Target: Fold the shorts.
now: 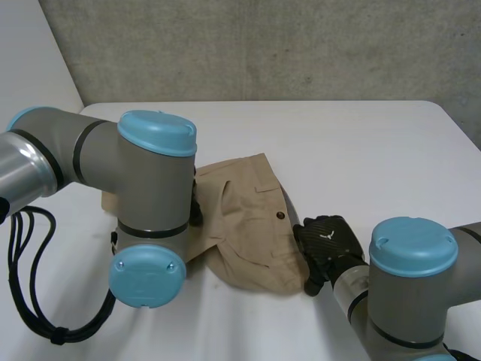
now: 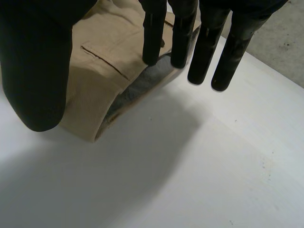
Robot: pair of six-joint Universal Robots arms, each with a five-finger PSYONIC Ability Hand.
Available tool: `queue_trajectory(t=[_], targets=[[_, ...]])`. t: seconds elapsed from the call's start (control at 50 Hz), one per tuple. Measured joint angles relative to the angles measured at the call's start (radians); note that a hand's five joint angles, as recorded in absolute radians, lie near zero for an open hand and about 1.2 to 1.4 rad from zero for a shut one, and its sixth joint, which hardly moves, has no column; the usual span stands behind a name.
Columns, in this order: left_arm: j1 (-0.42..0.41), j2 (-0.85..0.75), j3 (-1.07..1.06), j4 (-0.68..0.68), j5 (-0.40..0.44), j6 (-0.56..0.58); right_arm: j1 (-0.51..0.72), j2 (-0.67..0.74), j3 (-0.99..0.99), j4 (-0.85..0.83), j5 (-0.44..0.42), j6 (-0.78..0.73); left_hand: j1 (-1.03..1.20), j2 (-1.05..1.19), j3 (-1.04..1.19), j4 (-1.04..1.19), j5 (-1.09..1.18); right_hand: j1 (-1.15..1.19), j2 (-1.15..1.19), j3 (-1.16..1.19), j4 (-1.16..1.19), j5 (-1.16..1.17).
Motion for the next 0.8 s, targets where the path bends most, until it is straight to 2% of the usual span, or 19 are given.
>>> queue_trajectory(t=[0.02,0.08,0.14,0.16,0.18,0.2,0.22,0.36,0.42,0.5,0.56,0.66,0.8], targets=[[0.002,0.0,-0.002,-0.001,0.001,0.0,0.0,0.003,-0.002,-0.001,0.0,-0.003,0.0,0.0,0.0,0.0,0.0,0.011,0.014,0.017,0.012,0.01],[0.015,0.003,-0.019,-0.006,0.003,0.003,0.005,0.016,-0.014,-0.003,-0.002,-0.013,0.17,0.198,0.196,0.199,0.199,0.132,0.159,0.158,0.149,0.129],[0.026,0.009,-0.036,-0.006,0.004,0.01,0.016,0.022,-0.022,-0.003,-0.006,-0.013,0.303,0.353,0.348,0.353,0.349,0.353,0.407,0.405,0.405,0.371],[0.029,0.012,-0.042,-0.006,0.004,0.012,0.018,0.022,-0.023,-0.002,-0.007,-0.012,0.307,0.393,0.382,0.39,0.369,0.353,0.407,0.405,0.405,0.371],[0.032,0.019,-0.048,-0.006,0.004,0.017,0.023,0.022,-0.026,-0.002,-0.009,-0.01,0.307,0.402,0.393,0.402,0.369,0.48,0.568,0.566,0.568,0.535],[0.033,0.022,-0.051,-0.006,0.004,0.019,0.024,0.022,-0.026,-0.002,-0.009,-0.01,0.307,0.403,0.394,0.403,0.369,0.48,0.568,0.566,0.568,0.535],[0.038,0.034,-0.062,-0.006,0.005,0.027,0.028,0.02,-0.029,-0.001,-0.012,-0.007,0.307,0.403,0.395,0.403,0.369,0.527,0.669,0.665,0.668,0.641],[0.068,0.134,-0.122,-0.005,0.028,0.11,0.029,-0.024,-0.053,0.009,-0.037,-0.006,0.307,0.403,0.395,0.403,0.369,0.542,0.676,0.676,0.686,0.677],[0.105,0.243,-0.186,-0.006,0.085,0.236,0.019,-0.102,-0.096,0.029,-0.065,-0.039,0.307,0.404,0.397,0.403,0.369,0.542,0.676,0.676,0.686,0.679],[0.135,0.3,-0.23,-0.012,0.129,0.338,0.009,-0.143,-0.134,0.07,-0.078,-0.09,0.307,0.404,0.397,0.403,0.369,0.542,0.676,0.676,0.686,0.679],[0.181,0.351,-0.3,-0.037,0.189,0.512,-0.01,-0.173,-0.21,0.193,-0.088,-0.22,0.307,0.404,0.397,0.403,0.369,0.542,0.676,0.676,0.687,0.679],[0.224,0.368,-0.379,-0.069,0.229,0.686,-0.018,-0.152,-0.315,0.367,-0.085,-0.41,0.307,0.406,0.397,0.407,0.369,0.542,0.676,0.676,0.69,0.679],[0.245,0.305,-0.383,-0.078,0.236,0.743,-0.015,-0.029,-0.446,0.464,-0.072,-0.52,0.307,0.406,0.398,0.407,0.369,0.542,0.676,0.676,0.69,0.679]])
